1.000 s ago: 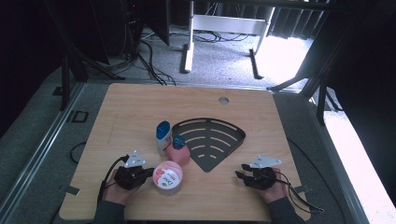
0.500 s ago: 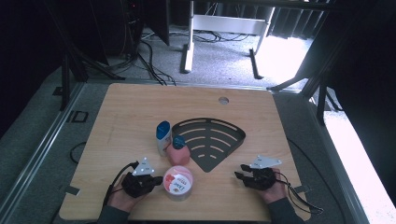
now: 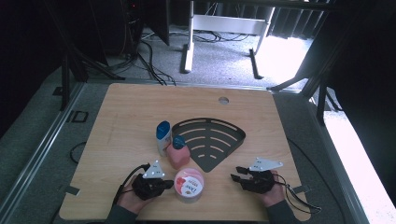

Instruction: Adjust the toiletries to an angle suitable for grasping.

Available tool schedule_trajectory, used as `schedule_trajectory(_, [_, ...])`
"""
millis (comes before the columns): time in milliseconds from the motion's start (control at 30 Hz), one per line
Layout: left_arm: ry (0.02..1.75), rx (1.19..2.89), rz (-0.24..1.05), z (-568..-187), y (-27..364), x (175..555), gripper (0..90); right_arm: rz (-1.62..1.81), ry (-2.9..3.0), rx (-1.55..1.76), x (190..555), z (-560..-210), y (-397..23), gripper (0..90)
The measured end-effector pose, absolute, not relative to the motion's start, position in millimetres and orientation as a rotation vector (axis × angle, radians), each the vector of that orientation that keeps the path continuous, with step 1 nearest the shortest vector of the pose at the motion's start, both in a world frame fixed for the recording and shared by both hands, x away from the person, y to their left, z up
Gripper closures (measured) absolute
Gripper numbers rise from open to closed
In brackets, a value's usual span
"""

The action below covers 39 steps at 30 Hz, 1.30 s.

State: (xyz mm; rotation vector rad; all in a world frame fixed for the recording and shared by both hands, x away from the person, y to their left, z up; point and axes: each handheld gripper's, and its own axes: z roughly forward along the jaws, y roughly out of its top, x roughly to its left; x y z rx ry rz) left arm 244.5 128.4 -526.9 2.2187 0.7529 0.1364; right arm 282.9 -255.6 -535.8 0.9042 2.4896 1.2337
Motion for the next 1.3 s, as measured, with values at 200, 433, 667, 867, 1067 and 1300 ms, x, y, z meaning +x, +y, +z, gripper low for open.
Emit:
schedule_trajectory(200, [0.719,2.225,0.124,-527,113,247,89.6,1.270,2.498,0.875,278,-531,-253,62.2])
schedule_trajectory(433, [0.669,2.254,0.115,-525,95,252,89.6,1.324,2.544,0.814,267,-528,-250,68.7])
schedule_trajectory(667, [0.652,2.258,0.102,-525,83,253,89.7,1.310,2.620,0.696,251,-526,-241,71.0])
schedule_trajectory(867, [0.630,2.273,0.103,-524,71,257,89.7,1.268,2.672,0.651,241,-527,-238,70.3])
schedule_trajectory(1067, [0.616,2.277,0.097,-524,61,259,89.7,1.271,2.691,0.635,236,-528,-238,65.8])
schedule_trajectory(1300, [0.626,2.269,0.091,-525,54,262,89.8,1.258,2.694,0.642,235,-528,-242,62.1])
